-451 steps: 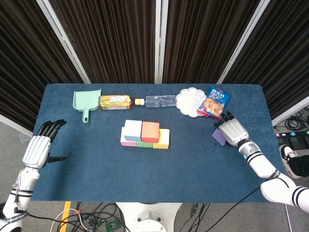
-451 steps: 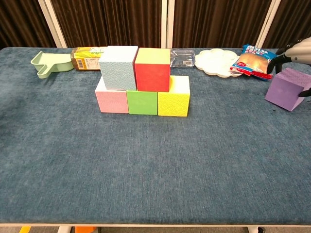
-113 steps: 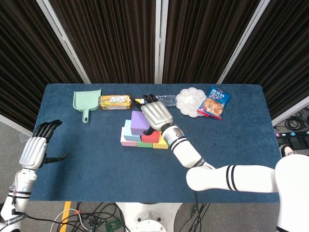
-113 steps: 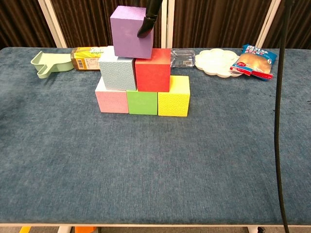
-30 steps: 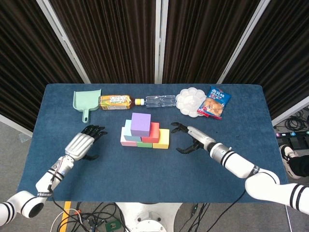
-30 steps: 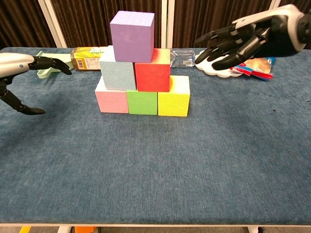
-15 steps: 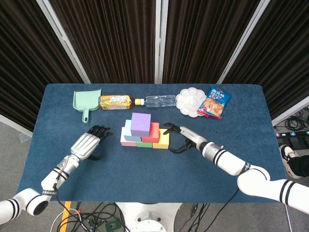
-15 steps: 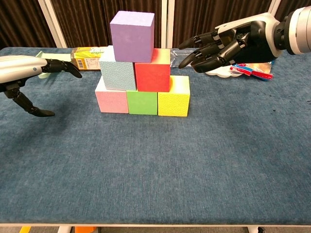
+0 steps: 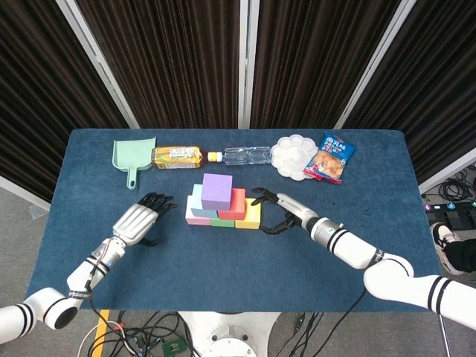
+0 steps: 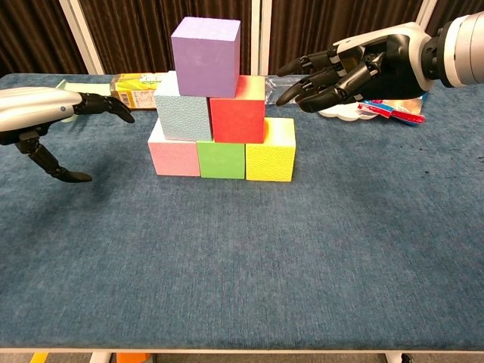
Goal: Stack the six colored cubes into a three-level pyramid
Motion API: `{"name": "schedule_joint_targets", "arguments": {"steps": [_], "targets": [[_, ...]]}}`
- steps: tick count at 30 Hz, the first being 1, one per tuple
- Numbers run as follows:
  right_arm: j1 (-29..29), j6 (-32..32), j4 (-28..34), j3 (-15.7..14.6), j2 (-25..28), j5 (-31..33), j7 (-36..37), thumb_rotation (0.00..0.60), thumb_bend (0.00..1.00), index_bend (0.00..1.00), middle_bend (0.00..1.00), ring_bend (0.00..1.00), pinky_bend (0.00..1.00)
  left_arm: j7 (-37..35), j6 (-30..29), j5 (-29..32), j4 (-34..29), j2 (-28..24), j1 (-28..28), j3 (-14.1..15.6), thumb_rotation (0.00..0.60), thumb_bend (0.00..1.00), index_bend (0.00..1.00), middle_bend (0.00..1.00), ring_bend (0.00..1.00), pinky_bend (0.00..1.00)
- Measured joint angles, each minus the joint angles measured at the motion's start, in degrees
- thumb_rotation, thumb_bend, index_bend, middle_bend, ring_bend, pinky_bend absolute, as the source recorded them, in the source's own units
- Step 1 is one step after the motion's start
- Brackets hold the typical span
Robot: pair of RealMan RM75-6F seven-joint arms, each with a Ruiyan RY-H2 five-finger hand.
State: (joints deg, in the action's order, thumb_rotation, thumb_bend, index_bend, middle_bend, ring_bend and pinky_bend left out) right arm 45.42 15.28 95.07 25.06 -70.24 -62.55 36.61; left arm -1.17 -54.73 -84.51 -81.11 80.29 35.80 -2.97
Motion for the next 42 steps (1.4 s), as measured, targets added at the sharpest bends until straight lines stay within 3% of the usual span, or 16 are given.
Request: {"name": "schedule_joint_targets", "arguments": {"steps": [42], "targets": [[1.5,0.3,-1.4,-0.2,-2.8,-0.3,0.8,0.6,0.29,0.0,0.18,0.0,0.0,2.6,2.4,1.7,-1.4,2.2,4.1,-0.4,0.6,0.18,0.14,0.05,0.03,0.06]]}}
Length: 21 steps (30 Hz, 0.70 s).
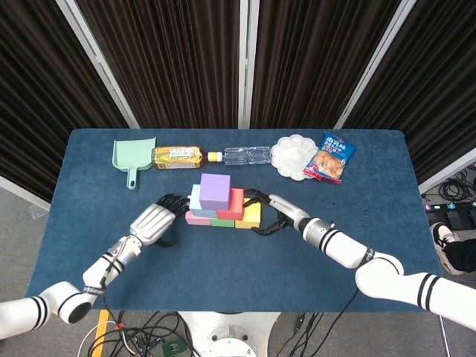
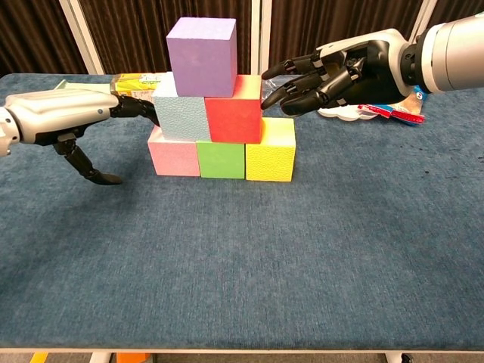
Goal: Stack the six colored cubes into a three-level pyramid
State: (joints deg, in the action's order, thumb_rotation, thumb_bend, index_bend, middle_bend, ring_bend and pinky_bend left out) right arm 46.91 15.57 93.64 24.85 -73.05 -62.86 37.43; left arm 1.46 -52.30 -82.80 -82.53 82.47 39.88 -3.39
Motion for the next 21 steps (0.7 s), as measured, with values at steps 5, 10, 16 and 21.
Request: {"name": "schedule_joint_targets", "arguments": {"steps": [5,10,16,21], "targets": [[0.1,-0.1,-0.2,-0.1,-0.1,0.0,0.0,0.6,0.29,0.0,0.18,0.0,0.0,0.3,0.5,0.3,-0.2,0.0,0.4,0.0,0.6,0.18,0.14,0.05,0.03,0.06],[0.1,-0.2,-0.6,-0.2,-0.3,0.1,0.2,0.6,0.29,0.0,0.18,0.0,0.0,0.6,0.7,0.5,-0.1,0.1,0.6,0.1,0.6,0.18,0.14,0.05,0.03,0.06],[0.1,-0.4,-0.8,-0.3,-0.6,-0.2,0.3,0.6,0.29,0.0,0.18,0.0,0.0,0.9,0.8,0.6,-0.2,0.2,0.9,0.1,0.6,0.18,0.14,0.05,0.03,0.06],[0.2,-0.5,-0.8,-0.1,-0.7,-0.3,0.3,0.6,0.29,0.0,0.18,0.0,0.0,0.9,0.8,0.7,-0.3,0.1,1.2,0.1,0.6,0.18,0.14,0.05,0.03,0.06]]}}
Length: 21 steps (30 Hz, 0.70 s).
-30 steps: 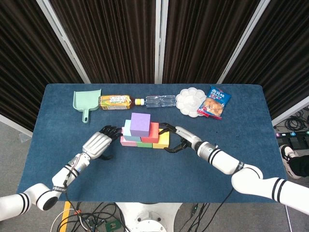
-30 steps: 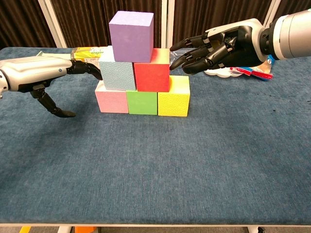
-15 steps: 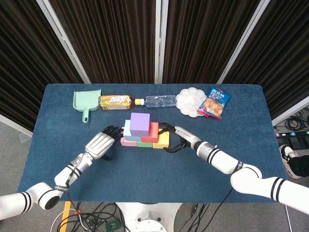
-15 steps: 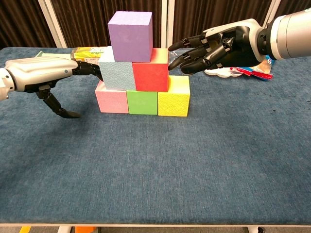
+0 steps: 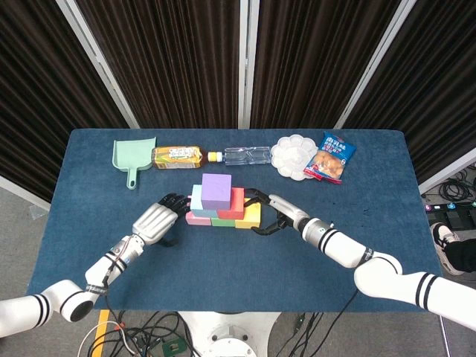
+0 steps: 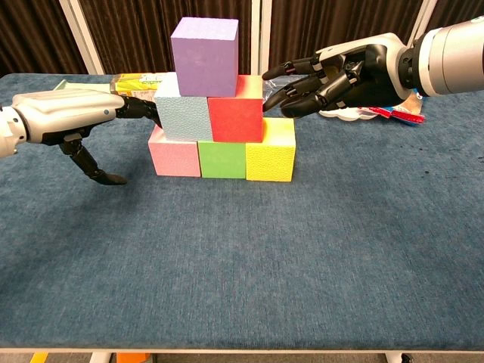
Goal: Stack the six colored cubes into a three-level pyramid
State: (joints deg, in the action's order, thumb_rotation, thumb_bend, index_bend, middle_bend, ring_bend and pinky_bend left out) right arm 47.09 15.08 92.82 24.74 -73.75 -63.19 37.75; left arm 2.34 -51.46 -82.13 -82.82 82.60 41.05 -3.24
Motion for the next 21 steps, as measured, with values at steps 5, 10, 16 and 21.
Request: {"name": "schedule_joint_targets", "arguments": {"steps": [5,10,16,21], "targets": [[0.1,-0.1,0.0,-0.1,-0.1,-0.2,-0.1,0.6,0.29,0.0,0.18,0.0,0.0,0.1,0.1,0.0,0.0,0.1,0.2,0.0,0.6,0.18,0.14,0.05,0.03,0.06],[0.0,0.1,0.0,-0.3,-0.2,-0.2,-0.2,0.6,0.29,0.0,0.18,0.0,0.0,0.0,-0.1,0.0,-0.1,0.0,0.2,0.1,0.6,0.18,0.14,0.05,0.03,0.06],[-0.5,0.5,0.3,-0.4,0.3,-0.4,-0.2,0.6,0.29,0.0,0.18,0.0,0.0,-0.3,-0.4,0.3,-0.1,-0.1,0.0,0.3,0.6,0.18,0.14,0.05,0.03,0.06],[-1.0,0.7,0.7,-0.3,0.8,-0.7,0.0,0.6,0.29,0.0,0.18,0.0,0.0,-0.2,-0.7,0.4,-0.5,-0.4,-0.3,0.4,0.6,0.18,0.14,0.05,0.03,0.06]]}}
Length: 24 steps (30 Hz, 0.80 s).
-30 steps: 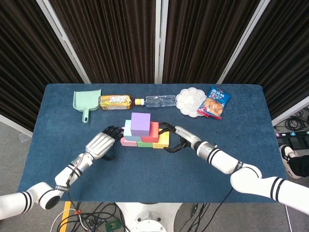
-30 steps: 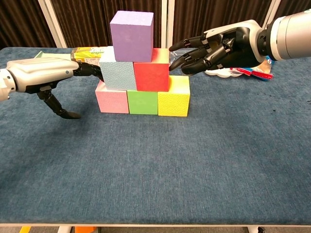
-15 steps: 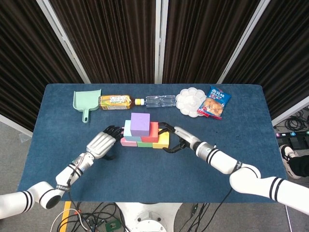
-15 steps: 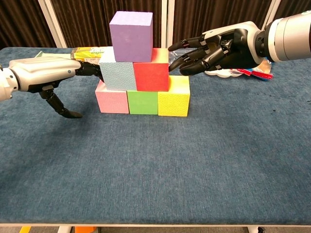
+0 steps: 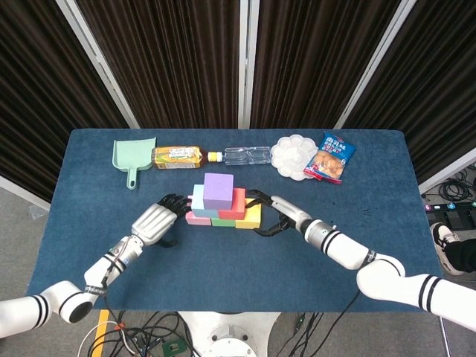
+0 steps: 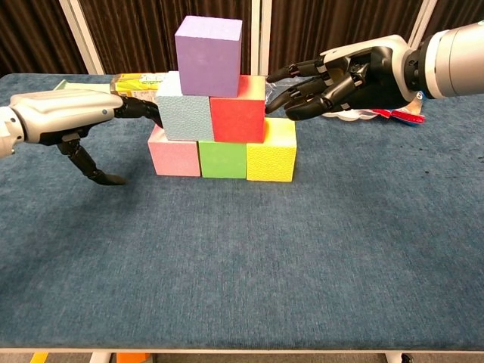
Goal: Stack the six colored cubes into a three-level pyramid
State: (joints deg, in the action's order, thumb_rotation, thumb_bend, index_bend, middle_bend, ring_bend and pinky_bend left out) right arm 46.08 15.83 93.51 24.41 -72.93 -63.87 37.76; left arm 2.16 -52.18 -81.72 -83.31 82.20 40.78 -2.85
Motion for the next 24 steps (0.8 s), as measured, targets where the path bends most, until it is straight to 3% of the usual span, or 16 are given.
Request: {"name": "schedule_joint_targets", "arguments": {"steps": [13,24], "targets": [[-1.1,0.2,0.7,0.4,1.9,-1.0,0.6,0.6,0.29,0.0,0.17,0.0,0.0,0.1,-0.6,0.8,-1.2,-0.9,-0.7,0.1,0.6,0.18,0.14,0.05,0.03,0.06],[-6.3,5.5,7.2,1.5,13.6,-5.0,-1.8,0.6,0.3,0.0,0.17,0.0,0.0,-2.9,-8.5,1.8,-5.4,-7.3,-7.4,1.2,0.6,0.18,0.14,0.05,0.03,0.06]]}}
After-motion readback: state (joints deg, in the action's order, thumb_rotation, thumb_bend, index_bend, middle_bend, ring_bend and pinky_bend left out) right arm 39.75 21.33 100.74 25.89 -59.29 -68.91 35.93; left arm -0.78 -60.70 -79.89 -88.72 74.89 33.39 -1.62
